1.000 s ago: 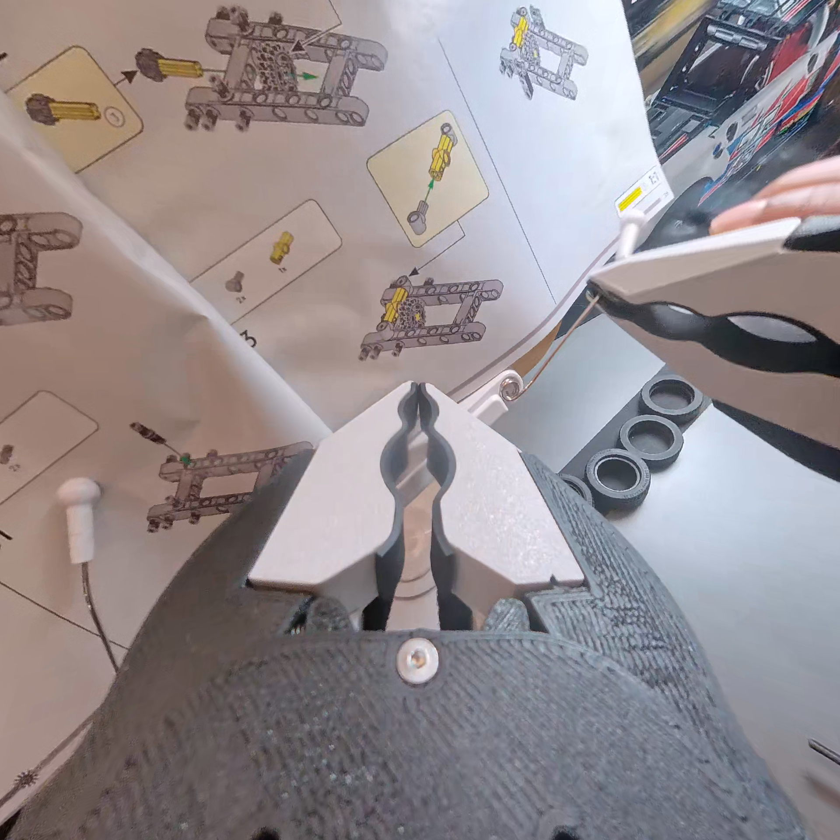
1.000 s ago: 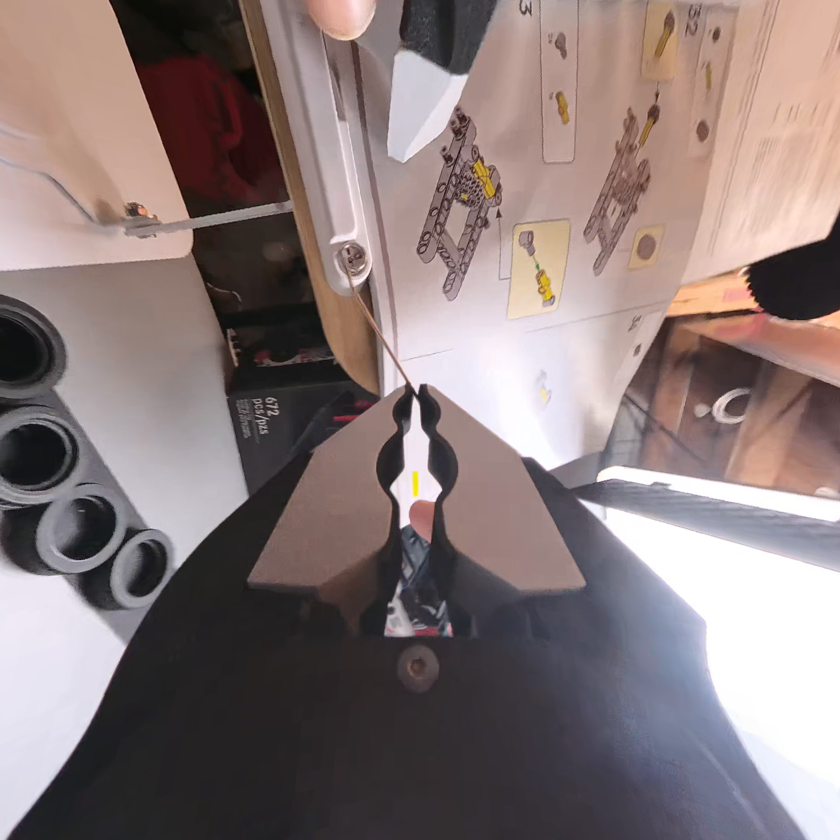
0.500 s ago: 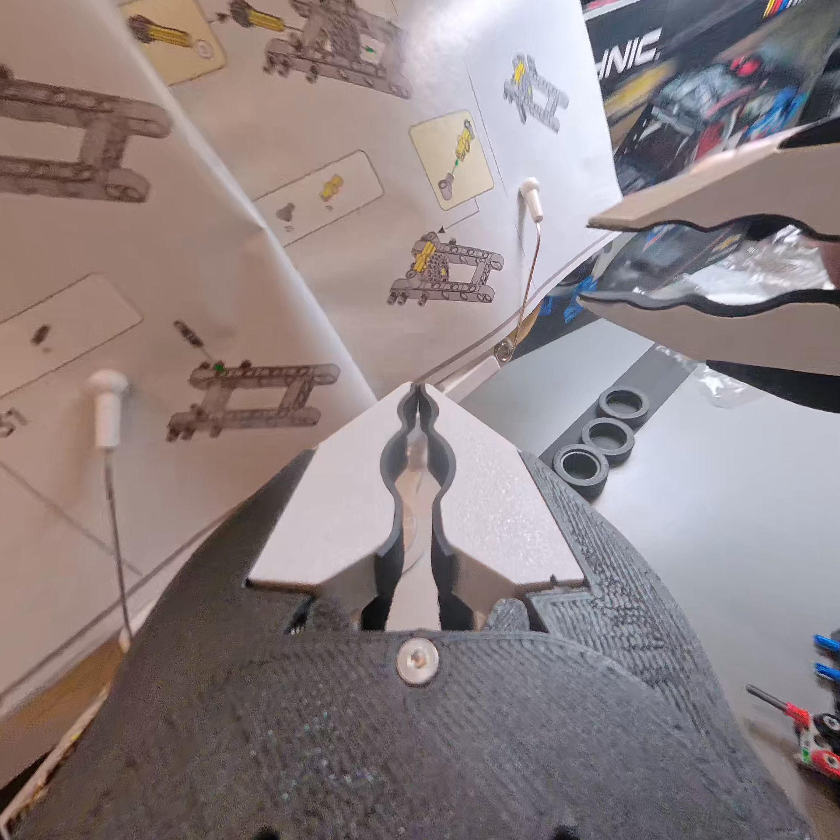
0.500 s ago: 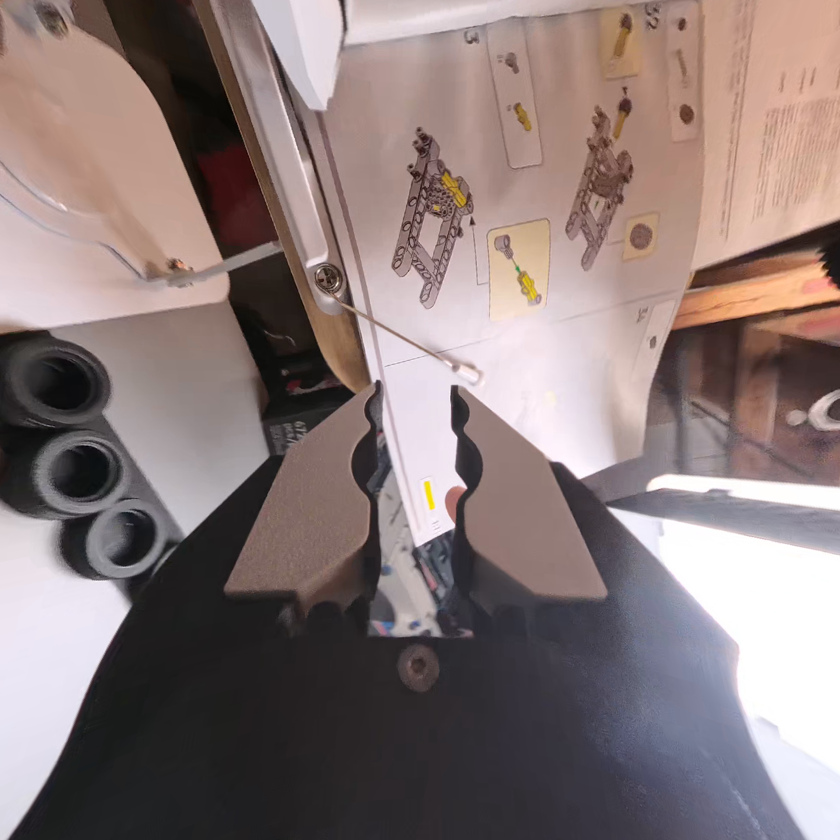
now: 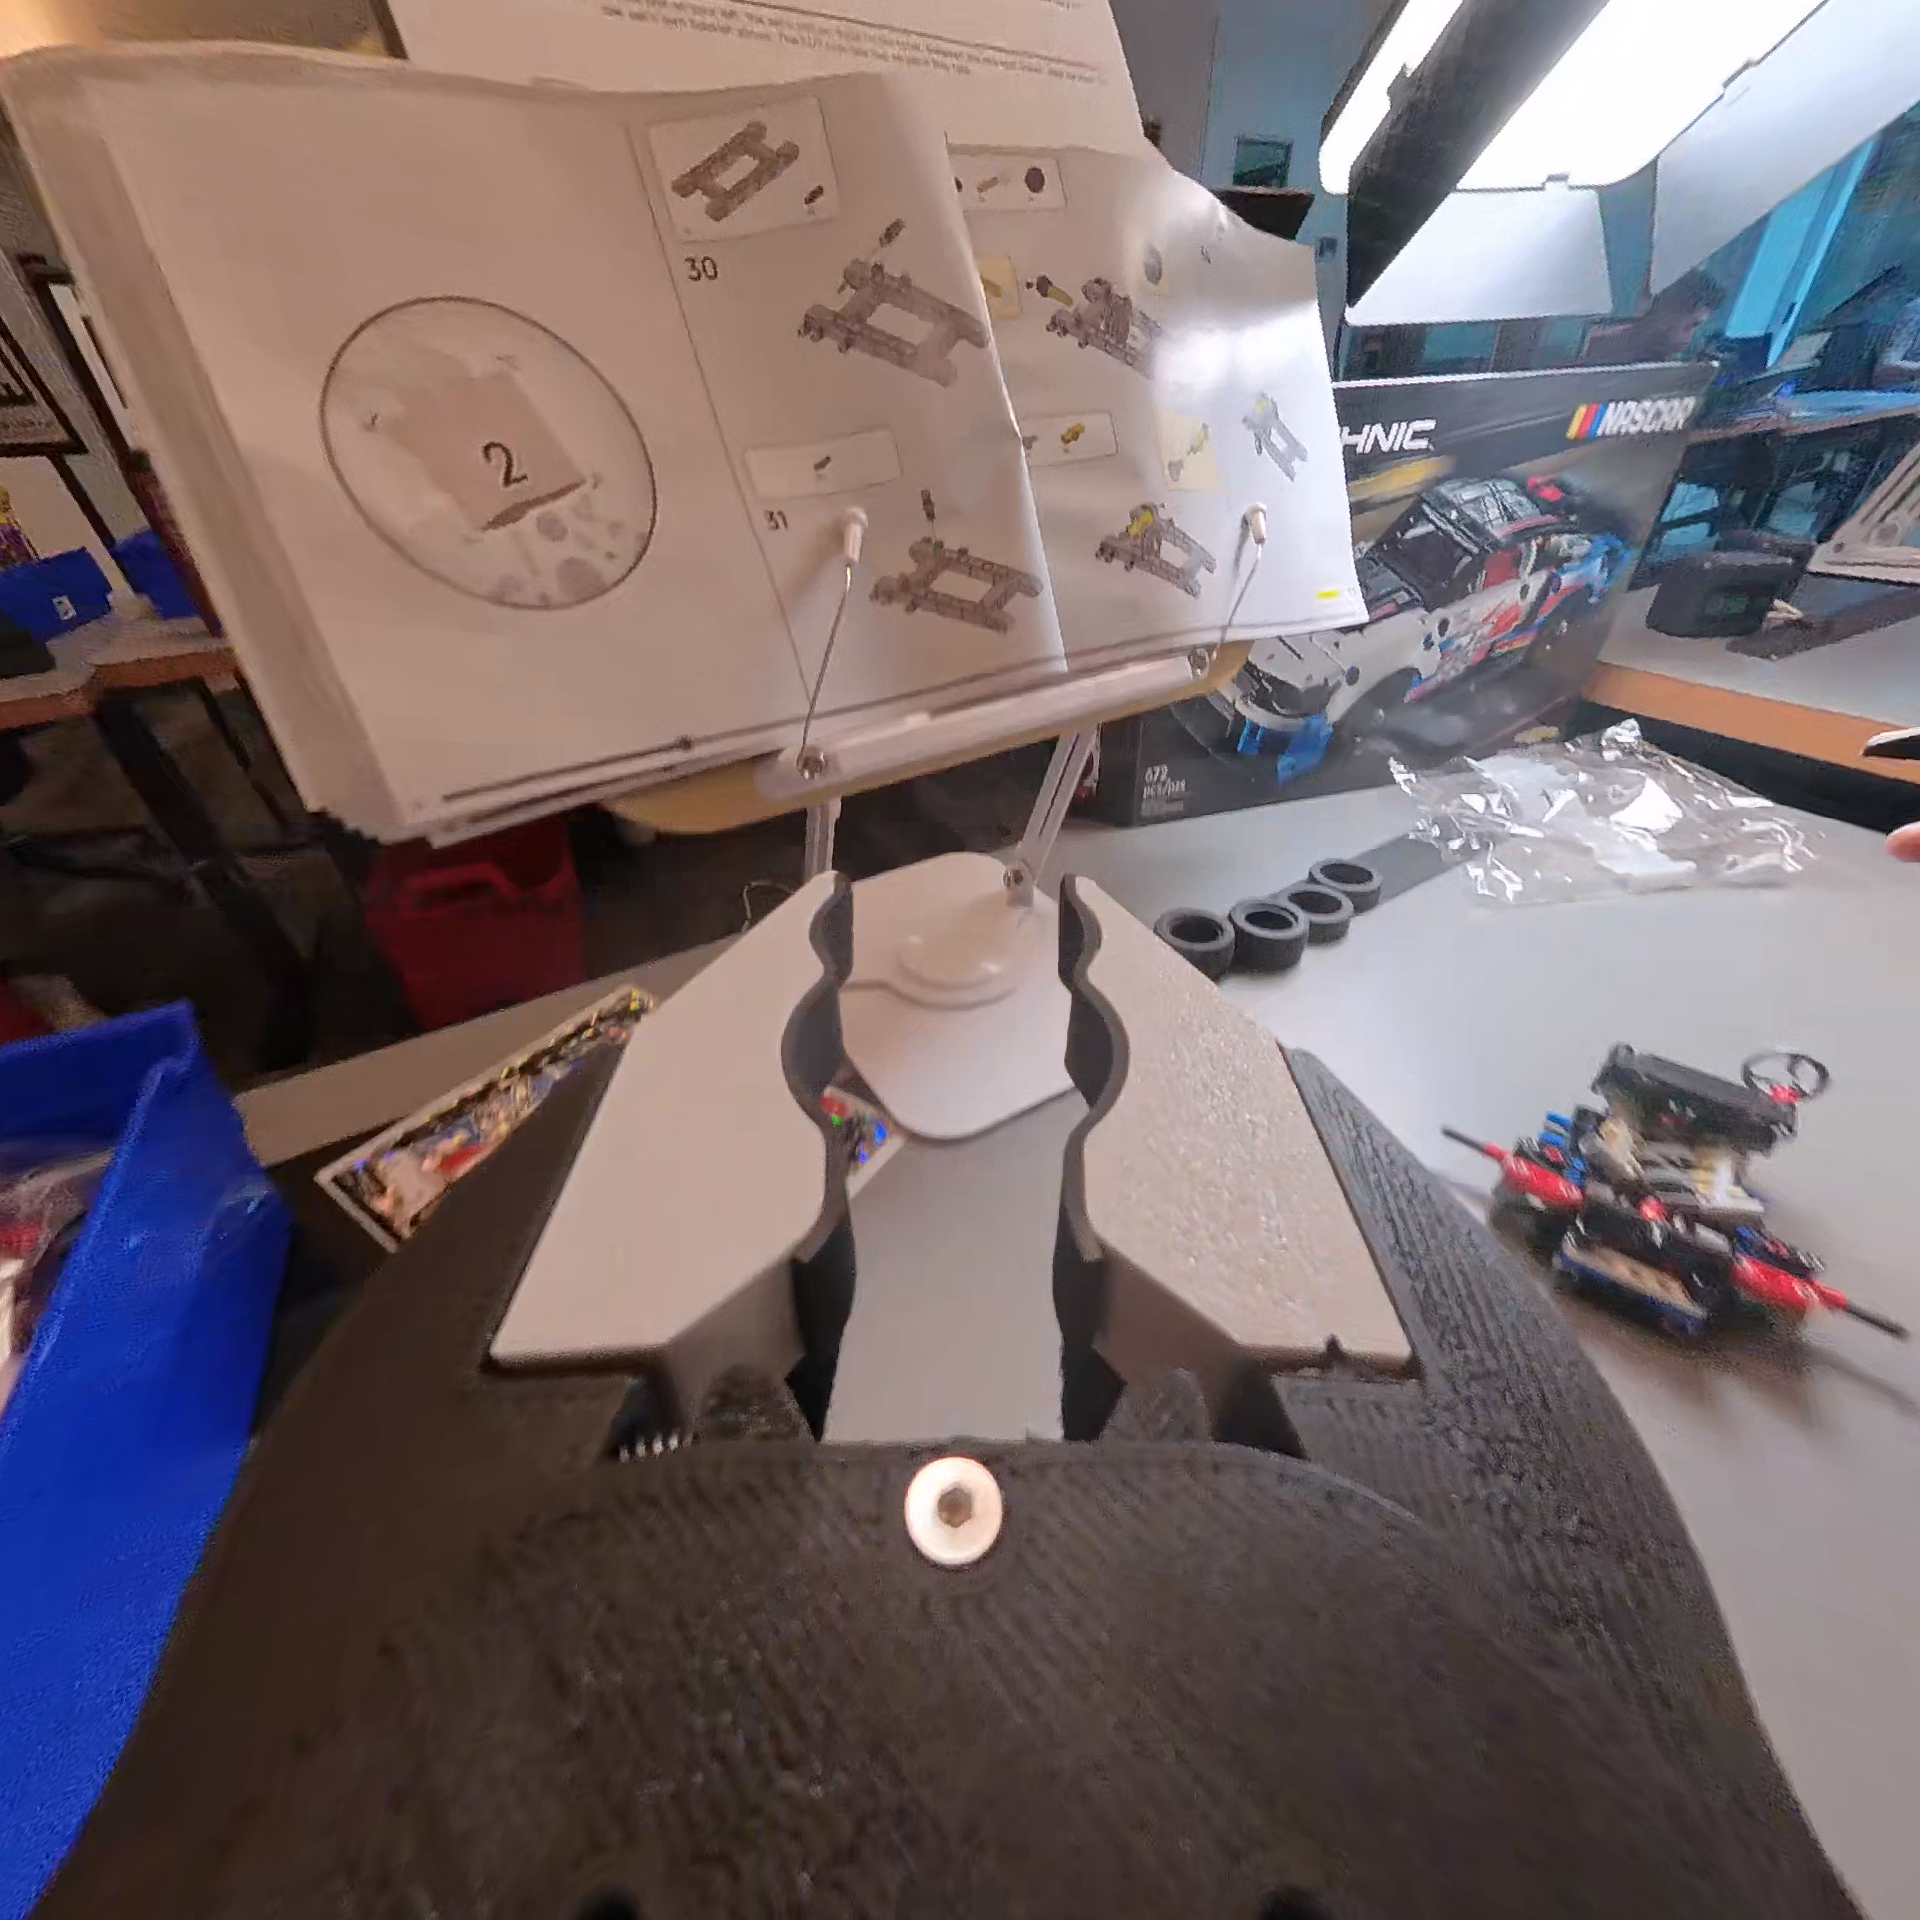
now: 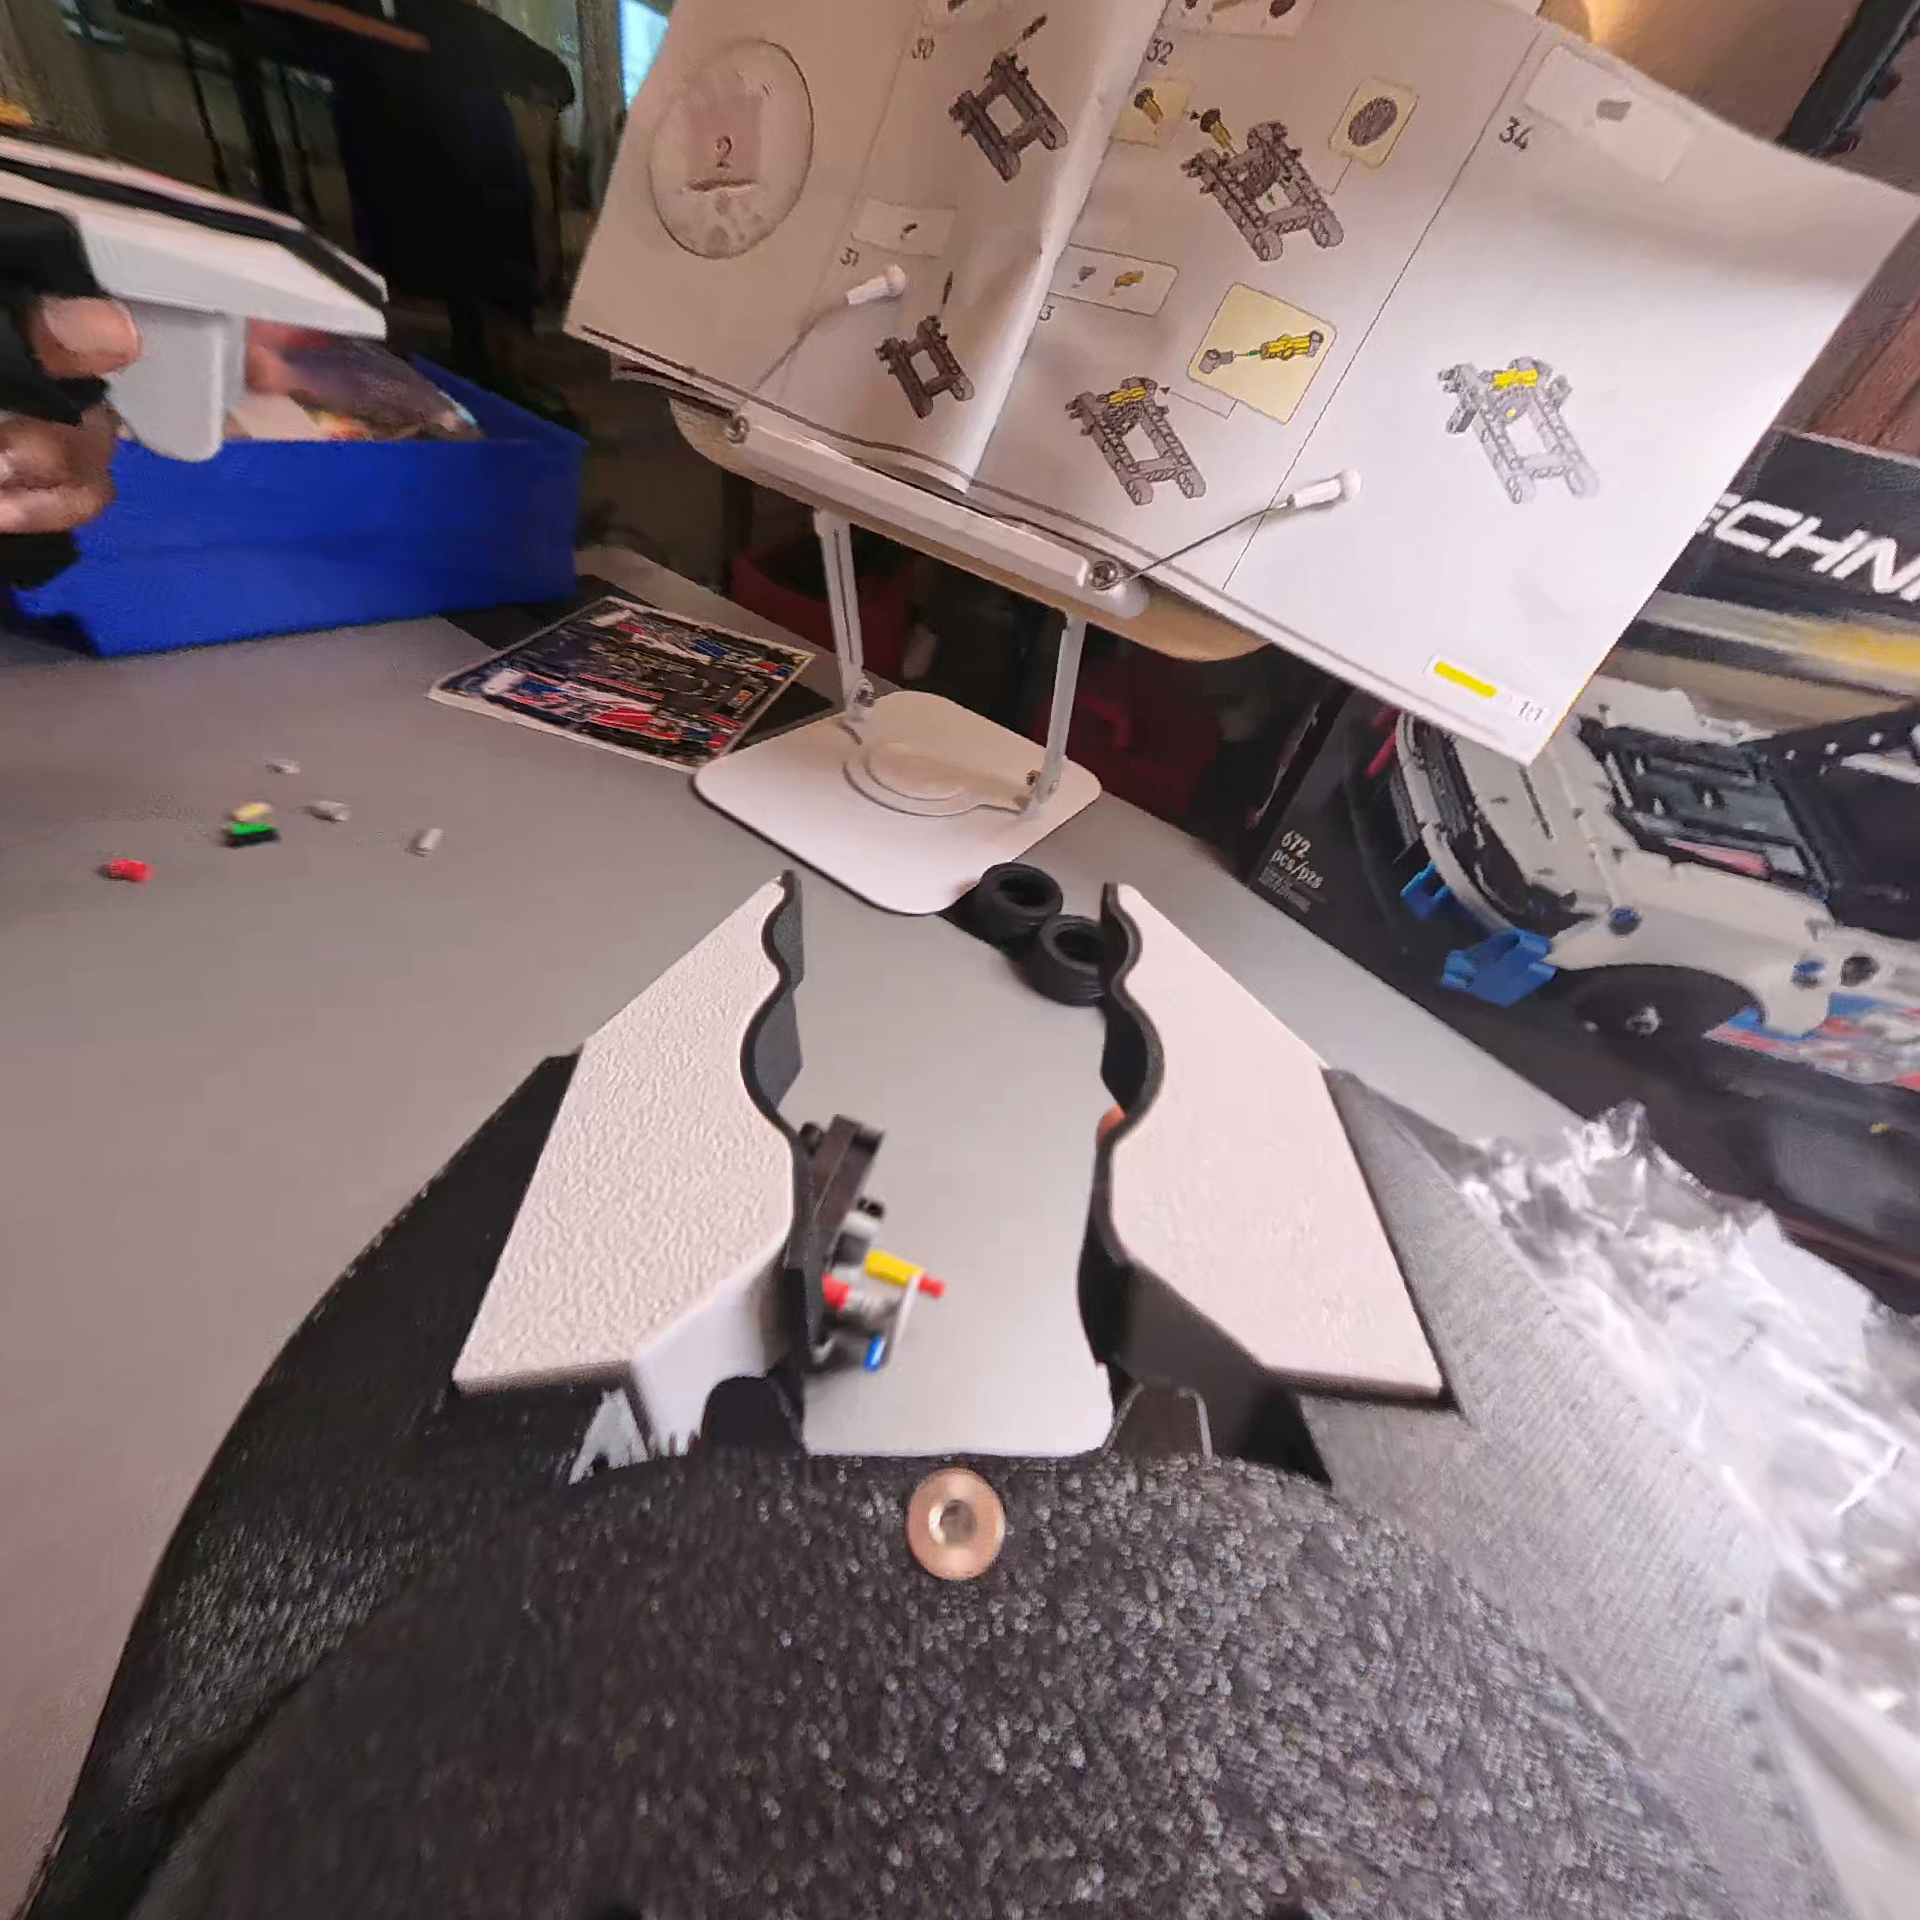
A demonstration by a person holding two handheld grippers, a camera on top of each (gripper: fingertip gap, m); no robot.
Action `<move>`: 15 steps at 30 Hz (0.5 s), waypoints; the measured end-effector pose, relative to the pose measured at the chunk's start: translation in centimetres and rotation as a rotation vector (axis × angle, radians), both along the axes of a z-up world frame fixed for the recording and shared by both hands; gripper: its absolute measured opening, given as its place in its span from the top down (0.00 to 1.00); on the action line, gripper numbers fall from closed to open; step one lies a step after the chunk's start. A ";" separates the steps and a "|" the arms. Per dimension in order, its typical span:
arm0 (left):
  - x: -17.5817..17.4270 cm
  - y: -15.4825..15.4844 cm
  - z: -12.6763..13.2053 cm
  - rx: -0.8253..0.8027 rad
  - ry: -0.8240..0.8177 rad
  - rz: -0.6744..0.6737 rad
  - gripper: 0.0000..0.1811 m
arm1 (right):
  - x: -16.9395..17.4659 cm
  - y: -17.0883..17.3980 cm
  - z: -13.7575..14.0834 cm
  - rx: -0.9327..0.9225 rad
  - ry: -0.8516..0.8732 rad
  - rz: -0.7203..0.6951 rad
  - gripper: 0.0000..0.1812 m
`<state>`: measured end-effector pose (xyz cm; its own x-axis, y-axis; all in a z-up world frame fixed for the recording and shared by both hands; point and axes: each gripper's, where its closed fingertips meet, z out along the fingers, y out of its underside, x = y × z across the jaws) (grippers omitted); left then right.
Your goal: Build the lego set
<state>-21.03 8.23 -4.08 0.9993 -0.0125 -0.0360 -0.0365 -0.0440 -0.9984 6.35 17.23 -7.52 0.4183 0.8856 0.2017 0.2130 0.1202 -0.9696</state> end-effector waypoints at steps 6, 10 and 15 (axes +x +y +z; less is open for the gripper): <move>0.2 -8.9 -4.4 -0.106 0.019 0.056 0.78 | 4.2 -2.9 -0.3 -0.068 0.172 -0.077 0.70; -0.4 -11.9 -11.5 -0.360 0.049 0.039 0.79 | 4.6 -2.8 -0.7 -0.060 0.217 -0.073 0.73; -0.4 -13.1 -16.8 -0.575 0.052 -0.043 0.80 | 3.6 -3.5 -2.8 -0.074 0.178 -0.028 0.76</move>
